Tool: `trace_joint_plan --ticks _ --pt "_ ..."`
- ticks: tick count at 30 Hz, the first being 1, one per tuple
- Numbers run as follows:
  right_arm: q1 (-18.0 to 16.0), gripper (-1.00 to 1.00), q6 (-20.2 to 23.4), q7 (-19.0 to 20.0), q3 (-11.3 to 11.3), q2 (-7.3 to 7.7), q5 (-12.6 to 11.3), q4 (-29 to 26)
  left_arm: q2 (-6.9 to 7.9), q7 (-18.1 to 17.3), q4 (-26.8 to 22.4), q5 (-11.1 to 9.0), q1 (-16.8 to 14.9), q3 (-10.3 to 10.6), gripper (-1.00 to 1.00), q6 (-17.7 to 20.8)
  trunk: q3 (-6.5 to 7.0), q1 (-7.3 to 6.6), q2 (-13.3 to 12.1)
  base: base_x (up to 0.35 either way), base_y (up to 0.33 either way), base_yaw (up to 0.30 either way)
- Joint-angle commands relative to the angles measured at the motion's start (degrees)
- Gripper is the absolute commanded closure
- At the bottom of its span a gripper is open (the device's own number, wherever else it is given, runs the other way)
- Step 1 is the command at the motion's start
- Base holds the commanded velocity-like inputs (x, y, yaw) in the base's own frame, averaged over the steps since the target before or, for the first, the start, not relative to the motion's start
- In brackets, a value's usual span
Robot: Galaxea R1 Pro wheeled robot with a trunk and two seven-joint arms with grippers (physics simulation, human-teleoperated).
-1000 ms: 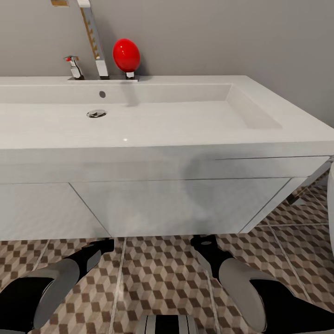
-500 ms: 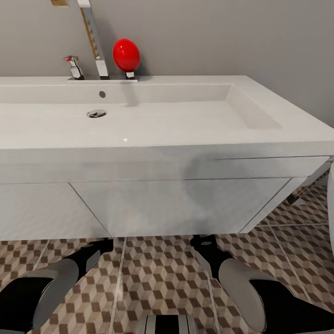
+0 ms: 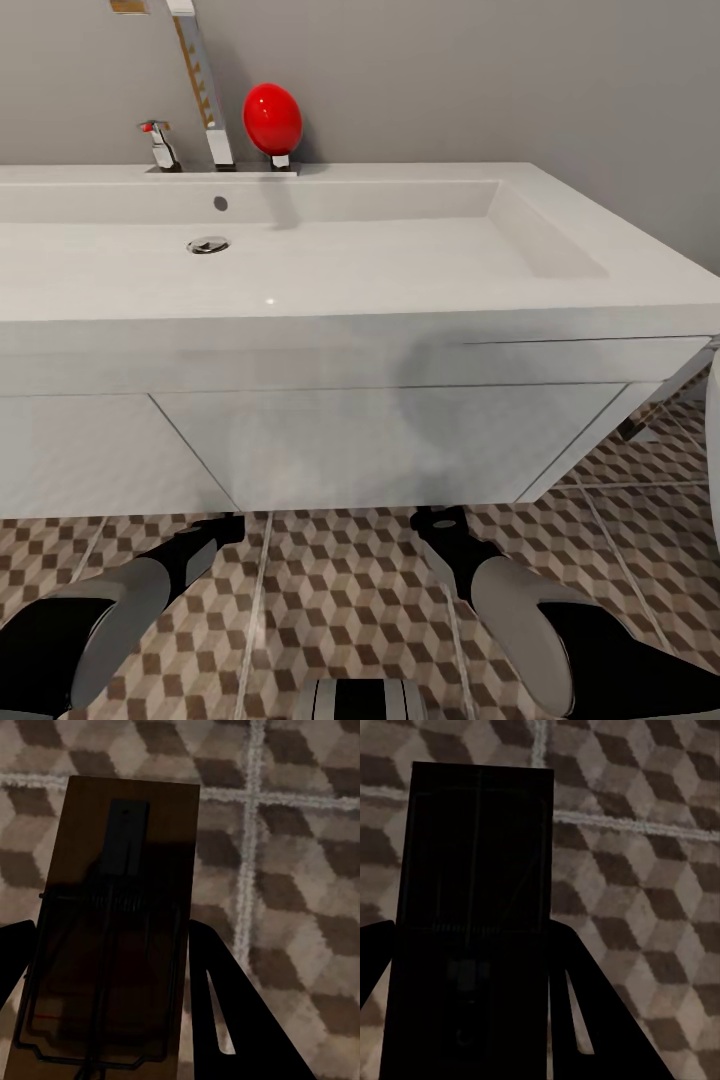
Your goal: Take the four mousetraps from the cabinet in the bathroom and place them on the bathroom floor. Make sure all four end up on the same floor surface, and ensure that at least two of them are either under or directly next to the same bathroom sink.
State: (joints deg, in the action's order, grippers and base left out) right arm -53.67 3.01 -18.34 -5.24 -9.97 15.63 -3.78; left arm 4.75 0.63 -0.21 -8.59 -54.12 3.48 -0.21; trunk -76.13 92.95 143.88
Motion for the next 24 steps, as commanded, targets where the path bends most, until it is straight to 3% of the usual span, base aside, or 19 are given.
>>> trace_joint_plan --ticks 1,24 --pt "0.0 1.0 0.3 -0.3 -0.4 -0.03 0.4 -0.1 0.0 0.1 0.0 -0.4 0.0 0.4 1.0 0.0 -0.04 -0.01 0.0 0.0 0.0 0.0" --pt "0.0 1.0 0.2 0.1 -0.7 -0.03 0.0 -0.1 0.0 0.1 0.0 -0.4 0.0 0.4 1.0 0.0 -0.04 -0.01 0.0 0.0 0.0 0.0"
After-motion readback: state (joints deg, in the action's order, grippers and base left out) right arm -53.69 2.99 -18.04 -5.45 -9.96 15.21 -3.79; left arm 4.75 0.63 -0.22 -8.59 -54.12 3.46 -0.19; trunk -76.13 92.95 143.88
